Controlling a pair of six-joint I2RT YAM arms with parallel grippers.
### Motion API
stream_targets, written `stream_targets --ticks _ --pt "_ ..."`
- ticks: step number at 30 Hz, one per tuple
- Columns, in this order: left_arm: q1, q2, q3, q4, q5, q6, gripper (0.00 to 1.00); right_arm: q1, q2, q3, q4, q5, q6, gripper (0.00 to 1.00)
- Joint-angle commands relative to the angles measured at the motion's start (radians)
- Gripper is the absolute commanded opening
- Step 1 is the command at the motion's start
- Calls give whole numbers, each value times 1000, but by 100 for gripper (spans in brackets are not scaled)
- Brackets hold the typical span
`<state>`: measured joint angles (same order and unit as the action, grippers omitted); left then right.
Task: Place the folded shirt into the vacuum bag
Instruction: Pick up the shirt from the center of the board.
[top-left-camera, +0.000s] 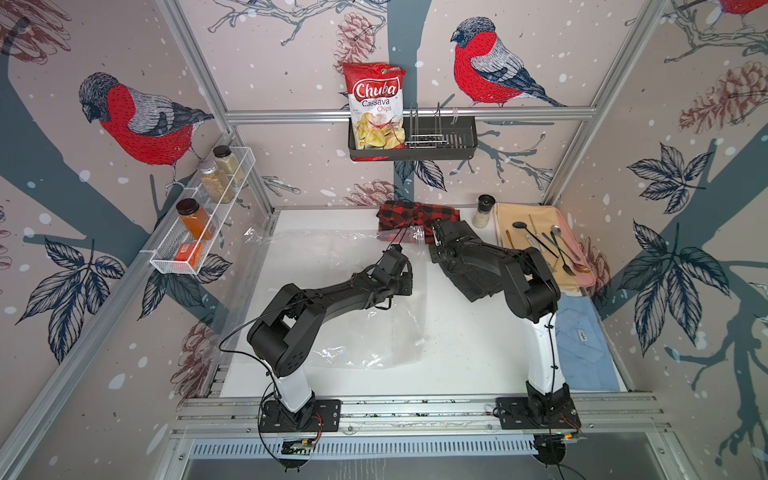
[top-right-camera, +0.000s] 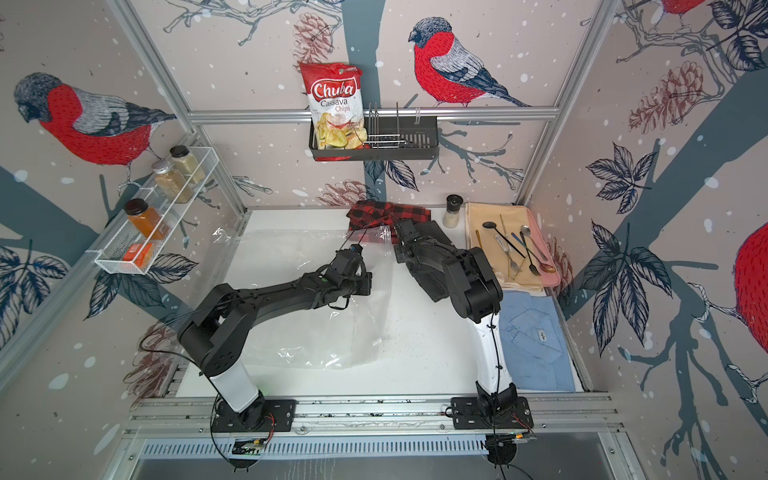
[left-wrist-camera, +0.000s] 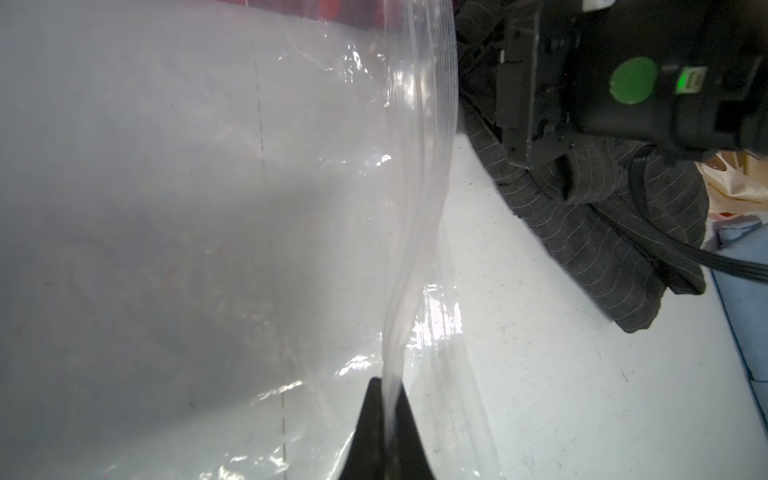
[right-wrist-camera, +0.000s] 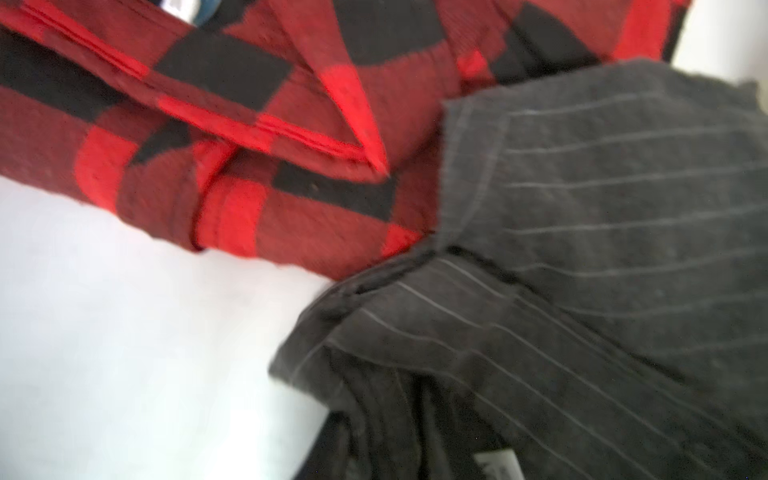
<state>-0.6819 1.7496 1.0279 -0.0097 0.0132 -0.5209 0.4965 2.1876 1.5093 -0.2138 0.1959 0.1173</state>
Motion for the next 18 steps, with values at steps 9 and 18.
stream_targets --ticks 9,18 --pt "-23 71 49 55 75 -17 0 -49 -275 -358 -18 -180 205 2" --pt "-100 143 118 76 112 -45 0 -109 -518 -575 75 -288 280 0"
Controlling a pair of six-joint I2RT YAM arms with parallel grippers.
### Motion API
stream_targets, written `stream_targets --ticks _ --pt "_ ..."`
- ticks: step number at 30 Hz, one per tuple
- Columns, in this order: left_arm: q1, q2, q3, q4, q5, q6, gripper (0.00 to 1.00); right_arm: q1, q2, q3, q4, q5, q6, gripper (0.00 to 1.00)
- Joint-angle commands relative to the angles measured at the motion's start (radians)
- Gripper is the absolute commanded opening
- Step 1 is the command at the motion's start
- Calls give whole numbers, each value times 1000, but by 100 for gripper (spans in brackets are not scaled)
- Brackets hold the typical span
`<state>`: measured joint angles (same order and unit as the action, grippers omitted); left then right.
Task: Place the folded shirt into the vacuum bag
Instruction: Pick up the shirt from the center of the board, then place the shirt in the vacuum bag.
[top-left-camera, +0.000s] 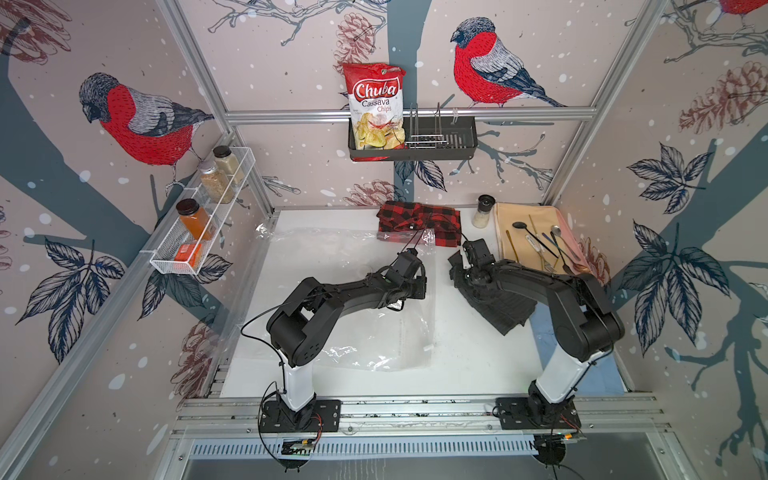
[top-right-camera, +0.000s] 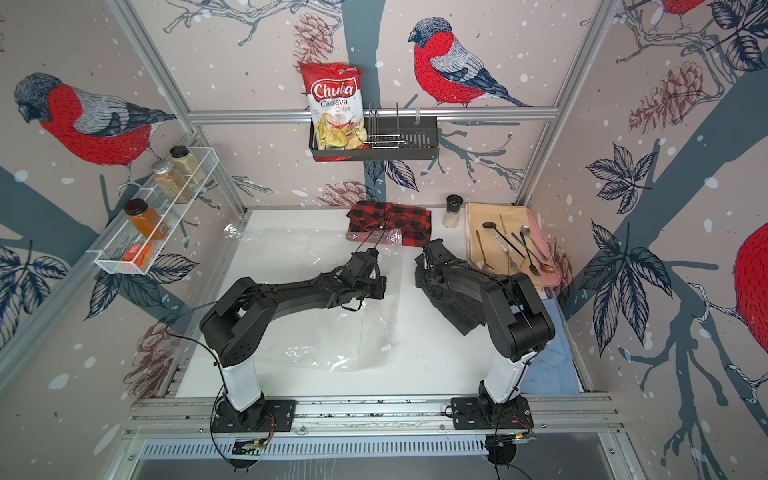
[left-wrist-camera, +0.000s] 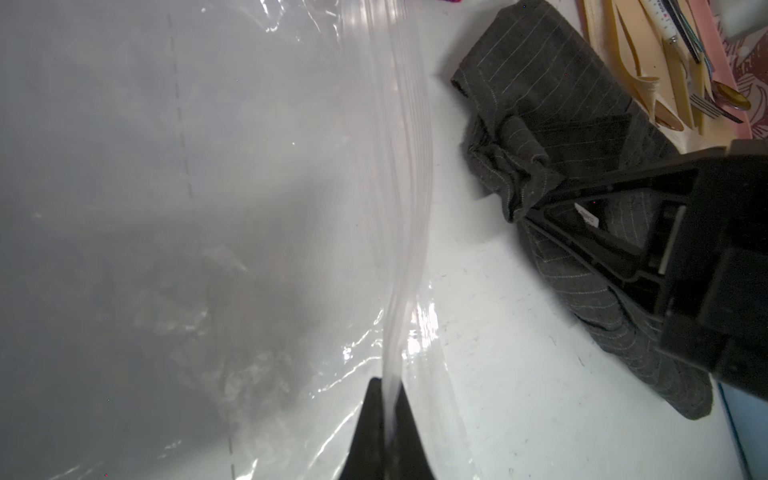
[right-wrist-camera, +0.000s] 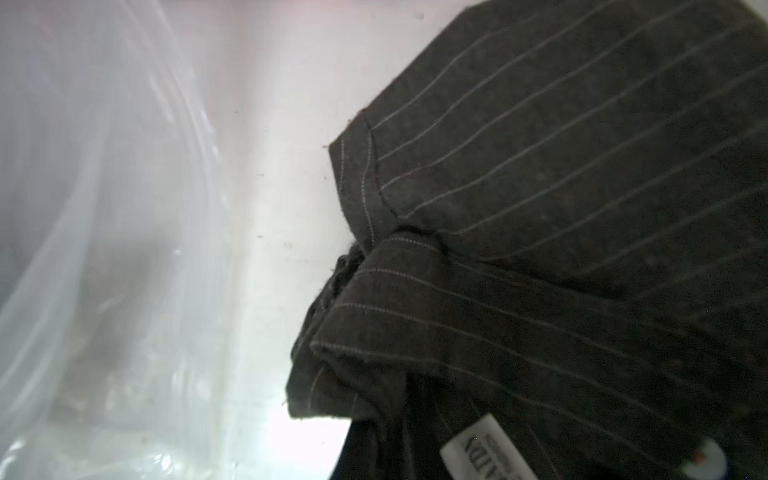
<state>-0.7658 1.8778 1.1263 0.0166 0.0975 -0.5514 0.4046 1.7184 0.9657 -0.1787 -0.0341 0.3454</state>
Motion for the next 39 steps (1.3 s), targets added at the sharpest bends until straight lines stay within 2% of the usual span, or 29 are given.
stream_targets --ticks 1,6,12,17,23,26,32,39 --pt "-23 22 26 54 30 -21 0 -27 -68 -44 51 -72 60 0" --pt "-36 16 0 117 28 -72 0 -80 -163 -92 127 -169 107 0" --pt "-36 -27 -44 161 -17 -105 0 -88 -194 -98 223 -279 171 0" --pt "-32 -58 -81 164 -64 -116 0 -80 -219 -123 277 -273 237 0" --pt "-12 -88 -123 187 -61 -133 0 -51 -226 -176 410 -309 328 0" --pt "-6 -113 -150 213 -37 -142 0 -31 -218 -193 461 -299 361 0" --pt "-4 -158 -188 305 89 -180 0 -23 -225 -269 628 -327 441 0" --pt "-1 -124 -203 353 134 -212 0 -11 -183 -317 803 -365 519 0"
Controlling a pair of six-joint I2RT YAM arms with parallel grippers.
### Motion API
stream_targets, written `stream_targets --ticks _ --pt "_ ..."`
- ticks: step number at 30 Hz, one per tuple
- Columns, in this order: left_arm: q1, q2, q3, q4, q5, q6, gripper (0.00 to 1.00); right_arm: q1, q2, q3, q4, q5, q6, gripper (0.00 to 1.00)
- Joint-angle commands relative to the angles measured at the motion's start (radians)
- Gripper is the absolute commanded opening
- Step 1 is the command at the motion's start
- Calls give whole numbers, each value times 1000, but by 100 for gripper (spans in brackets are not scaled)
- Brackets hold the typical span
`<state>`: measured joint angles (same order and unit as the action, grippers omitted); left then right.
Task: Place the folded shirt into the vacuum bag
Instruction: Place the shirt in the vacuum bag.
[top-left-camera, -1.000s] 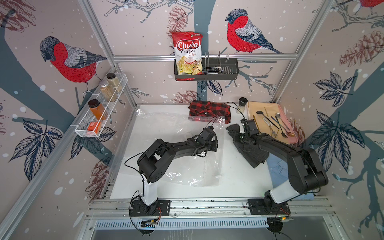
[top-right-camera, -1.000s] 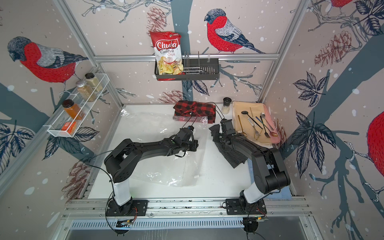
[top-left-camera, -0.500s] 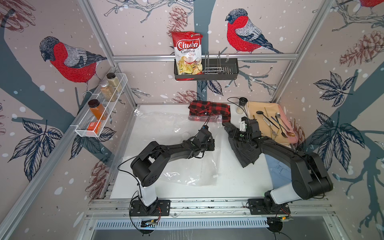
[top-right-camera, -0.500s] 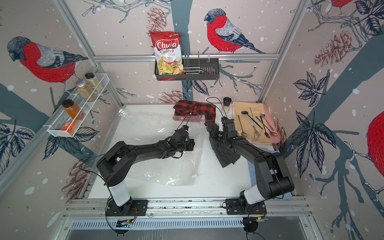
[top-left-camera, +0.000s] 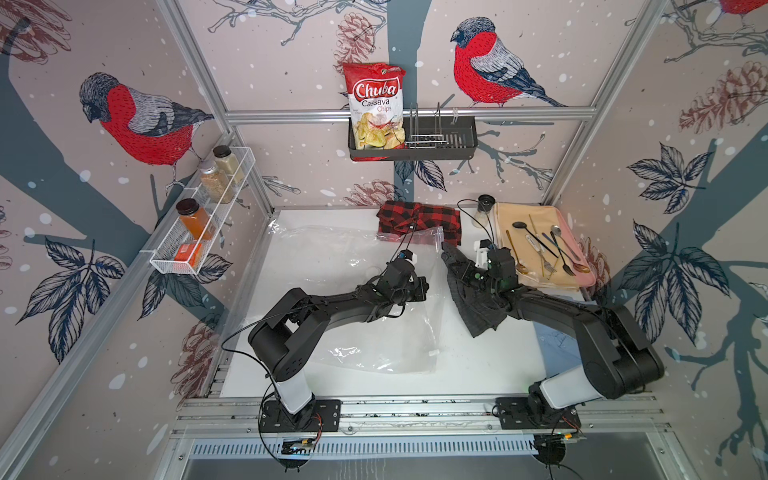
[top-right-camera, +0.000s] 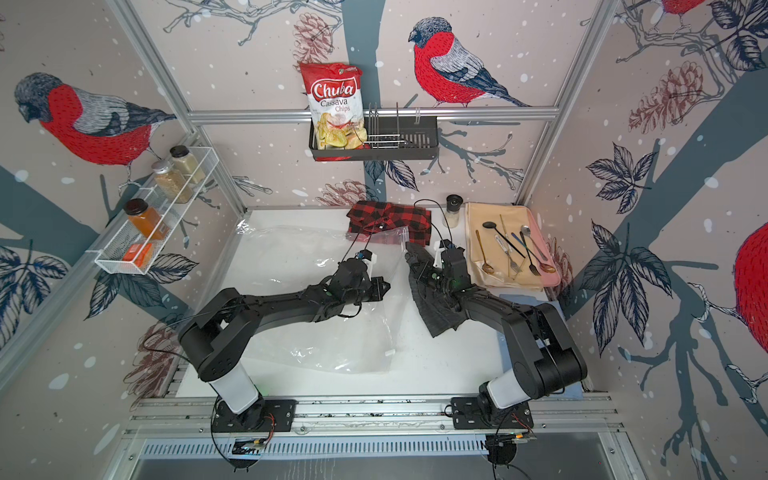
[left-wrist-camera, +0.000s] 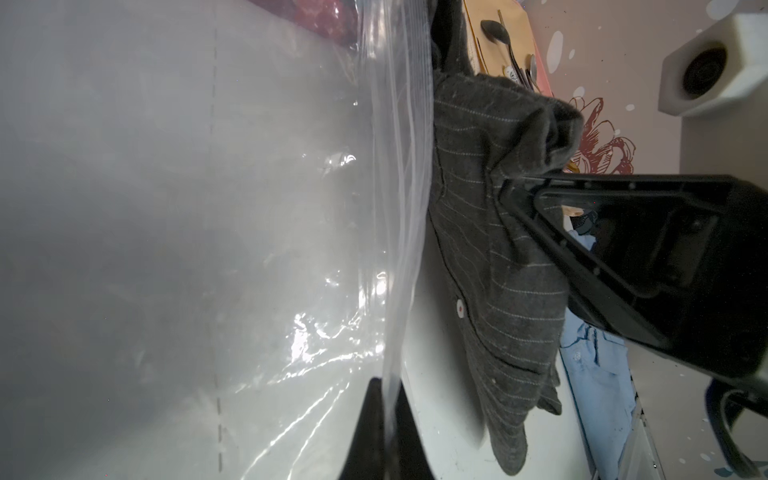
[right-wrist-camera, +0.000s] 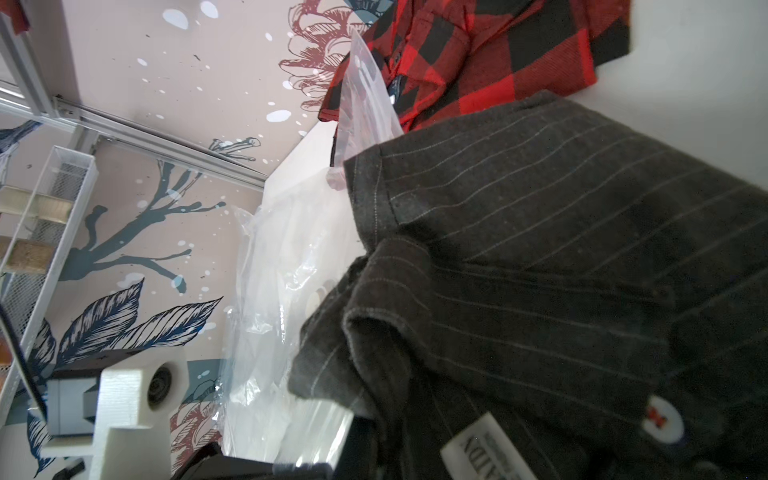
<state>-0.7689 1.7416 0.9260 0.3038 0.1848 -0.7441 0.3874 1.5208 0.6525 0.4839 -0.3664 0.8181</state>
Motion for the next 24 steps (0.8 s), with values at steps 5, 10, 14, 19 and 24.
stream_targets --ticks 5,10,14,19,24 --pt "5 36 -13 76 42 -29 0 14 -9 -28 105 61 53 0" --pt "16 57 -15 94 58 -38 0 11 -71 -76 152 93 46 0" --pt "19 68 -12 116 80 -49 0 25 -27 -51 204 36 42 0" --pt "23 55 -17 146 117 -66 0 31 79 -40 277 -1 69 0" --pt "43 21 -62 248 187 -119 0 24 207 -65 429 -59 131 0"
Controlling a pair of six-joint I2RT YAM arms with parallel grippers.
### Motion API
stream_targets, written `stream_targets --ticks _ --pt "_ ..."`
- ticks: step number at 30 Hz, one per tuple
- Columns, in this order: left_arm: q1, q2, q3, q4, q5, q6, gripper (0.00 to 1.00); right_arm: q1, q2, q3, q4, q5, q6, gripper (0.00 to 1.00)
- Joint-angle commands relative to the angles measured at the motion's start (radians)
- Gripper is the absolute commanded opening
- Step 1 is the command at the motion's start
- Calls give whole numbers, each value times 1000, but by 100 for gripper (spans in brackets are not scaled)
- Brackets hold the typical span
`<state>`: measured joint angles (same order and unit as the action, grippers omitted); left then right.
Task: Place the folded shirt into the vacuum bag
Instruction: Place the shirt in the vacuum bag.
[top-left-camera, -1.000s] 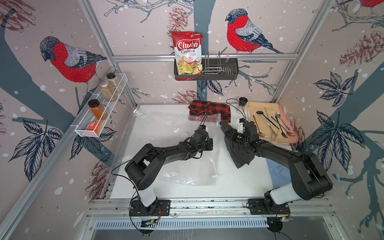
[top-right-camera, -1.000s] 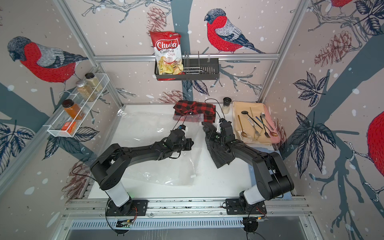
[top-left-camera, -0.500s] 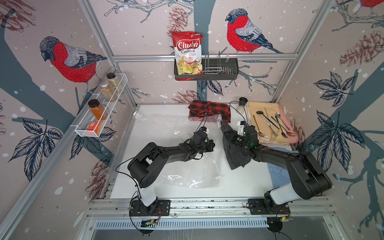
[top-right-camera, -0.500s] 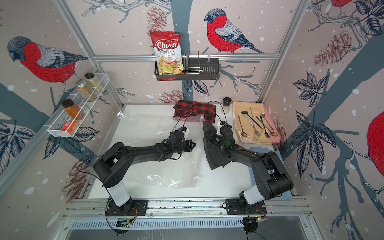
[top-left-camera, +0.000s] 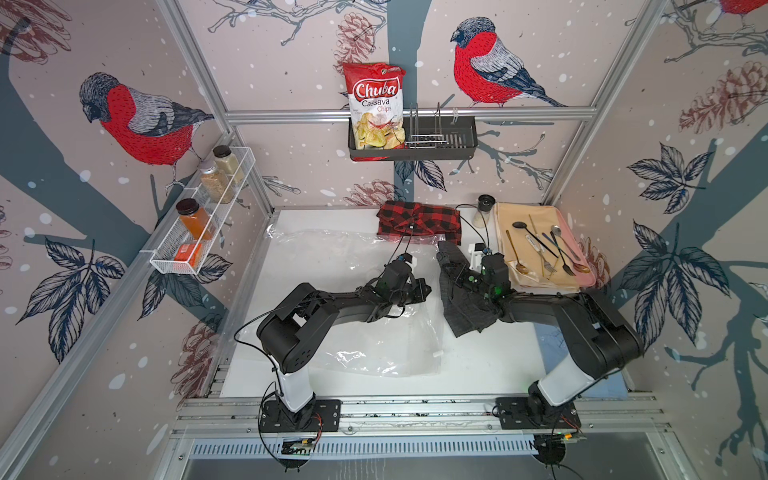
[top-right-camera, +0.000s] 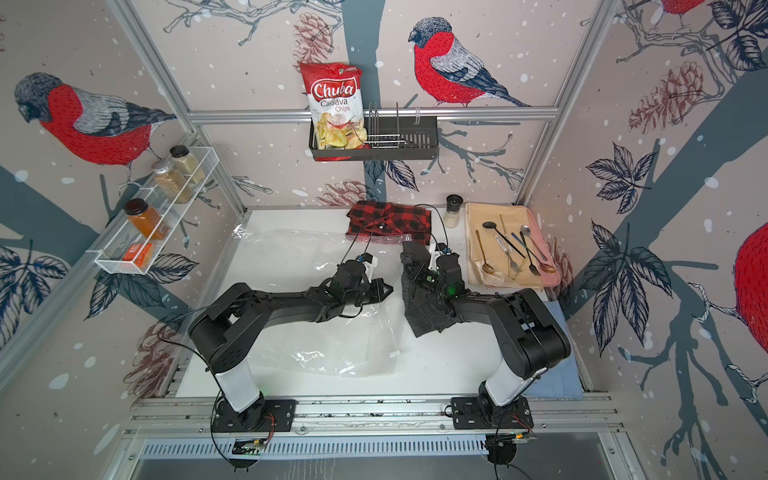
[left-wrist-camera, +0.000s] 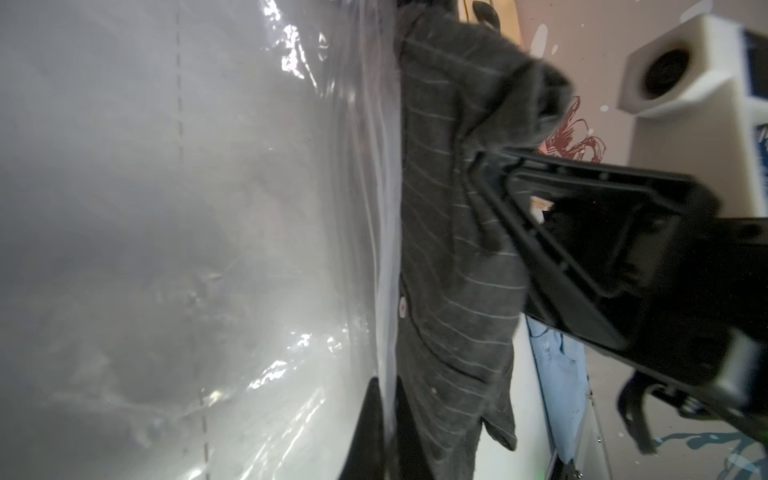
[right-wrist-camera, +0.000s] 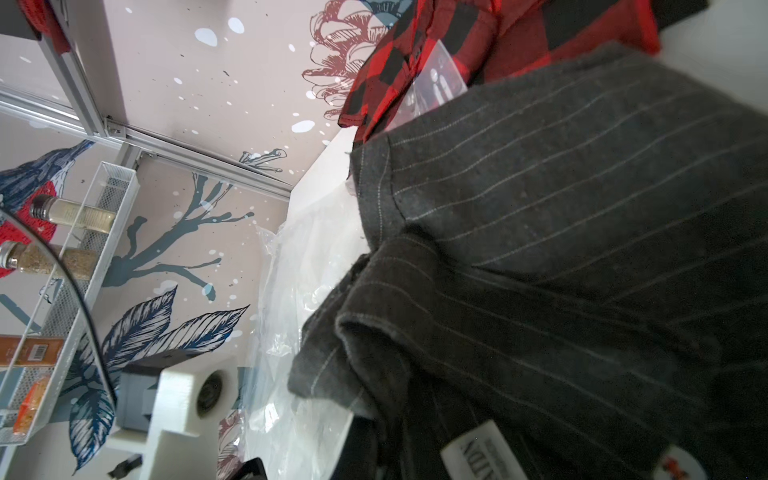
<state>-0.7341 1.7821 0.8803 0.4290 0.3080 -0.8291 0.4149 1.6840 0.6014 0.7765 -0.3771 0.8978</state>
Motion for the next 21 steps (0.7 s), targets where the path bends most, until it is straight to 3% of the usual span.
stream_targets --ticks 1,9,21 --pt "14 -28 -27 146 79 -42 0 -7 71 -25 178 -58 67 0" --pt "36 -64 -56 178 104 -54 0 -26 228 -51 340 -103 144 0" --pt "63 -88 -73 165 114 -24 0 -48 191 -101 349 -102 120 0"
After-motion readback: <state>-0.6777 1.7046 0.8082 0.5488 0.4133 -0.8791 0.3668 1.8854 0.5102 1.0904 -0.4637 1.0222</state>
